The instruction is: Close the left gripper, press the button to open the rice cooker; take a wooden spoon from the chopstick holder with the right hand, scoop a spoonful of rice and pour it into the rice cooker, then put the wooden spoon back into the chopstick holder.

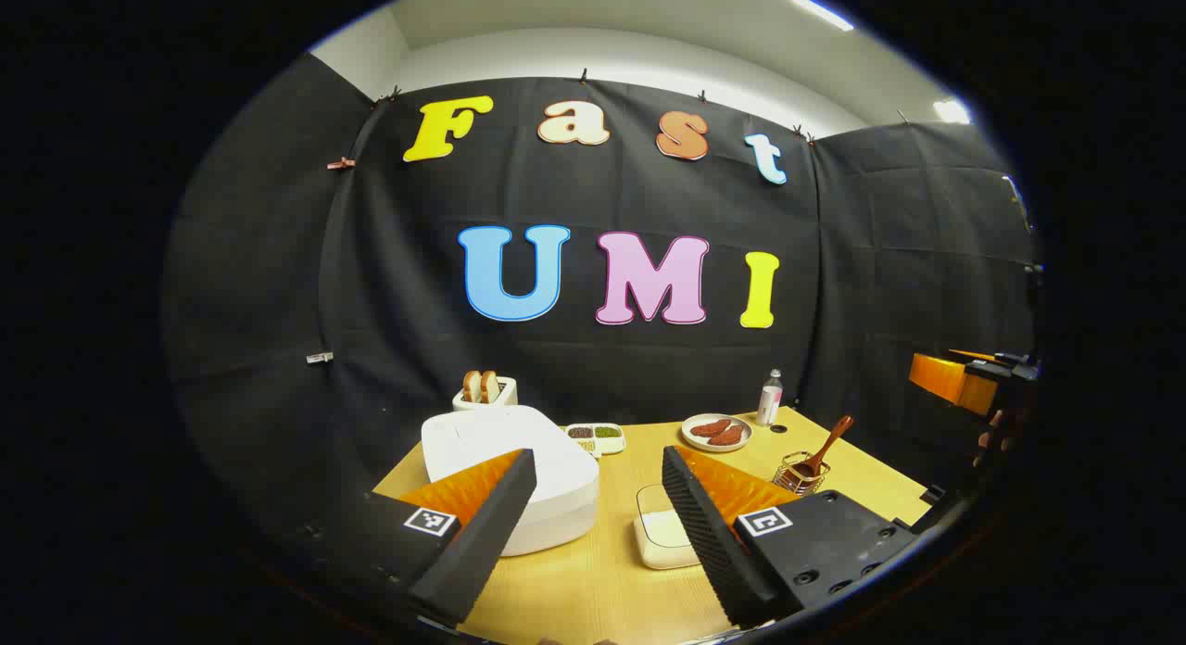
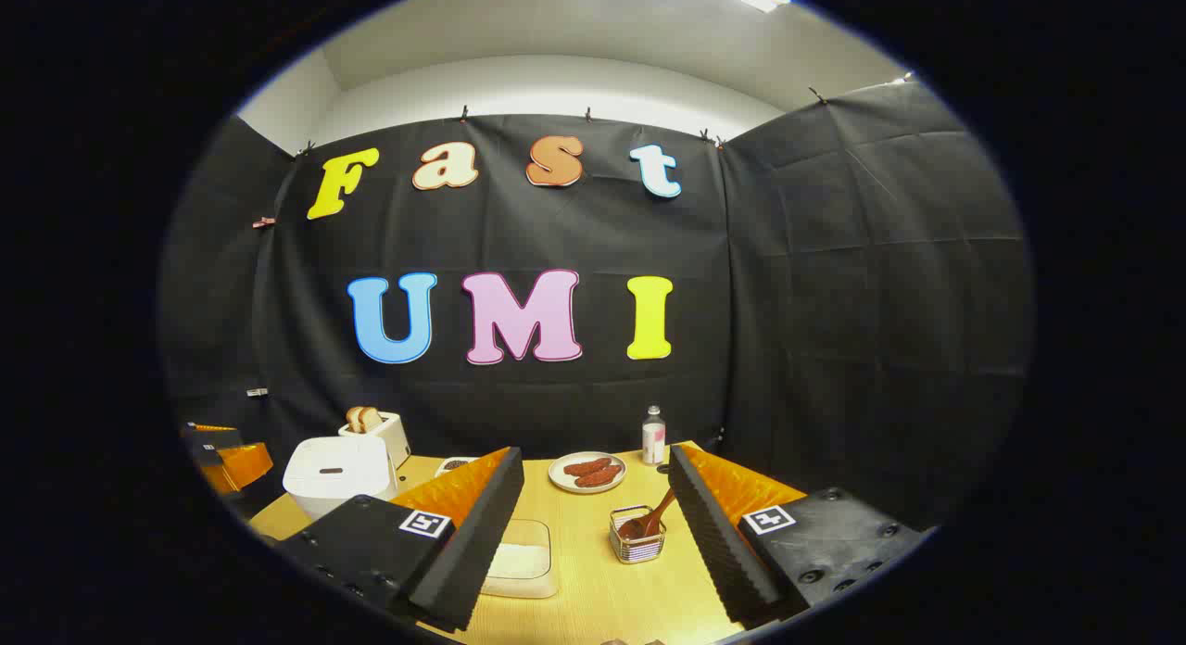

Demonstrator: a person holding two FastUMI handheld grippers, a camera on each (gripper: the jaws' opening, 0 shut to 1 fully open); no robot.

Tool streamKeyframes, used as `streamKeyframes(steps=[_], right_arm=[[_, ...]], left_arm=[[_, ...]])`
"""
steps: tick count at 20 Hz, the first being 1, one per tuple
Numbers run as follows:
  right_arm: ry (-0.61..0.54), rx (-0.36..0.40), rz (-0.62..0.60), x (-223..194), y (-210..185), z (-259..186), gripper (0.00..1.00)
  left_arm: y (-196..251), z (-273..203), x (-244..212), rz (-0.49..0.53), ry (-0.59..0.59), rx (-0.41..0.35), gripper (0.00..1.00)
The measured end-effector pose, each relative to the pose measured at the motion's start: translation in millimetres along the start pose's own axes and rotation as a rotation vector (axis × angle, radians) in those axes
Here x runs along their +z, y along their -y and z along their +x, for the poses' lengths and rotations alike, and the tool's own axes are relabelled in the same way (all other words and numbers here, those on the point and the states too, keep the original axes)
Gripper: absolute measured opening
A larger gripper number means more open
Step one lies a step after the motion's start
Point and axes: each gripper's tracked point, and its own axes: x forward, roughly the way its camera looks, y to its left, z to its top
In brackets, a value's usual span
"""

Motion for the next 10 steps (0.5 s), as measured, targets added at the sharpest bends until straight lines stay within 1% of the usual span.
streamKeyframes(steps=[5, 10], right_arm=[[-0.006, -0.008, -0.003, -1.3, 3.5, -5.5, 0.98], [-0.013, -0.005, 0.008, -0.3, -0.1, -6.8, 0.98]], left_arm=[[5.7, -2.1, -4.7, -0.009, -0.007, -0.021, 0.95], [-1.5, -3.9, -5.4, -0.003, -0.010, -0.016, 0.95]])
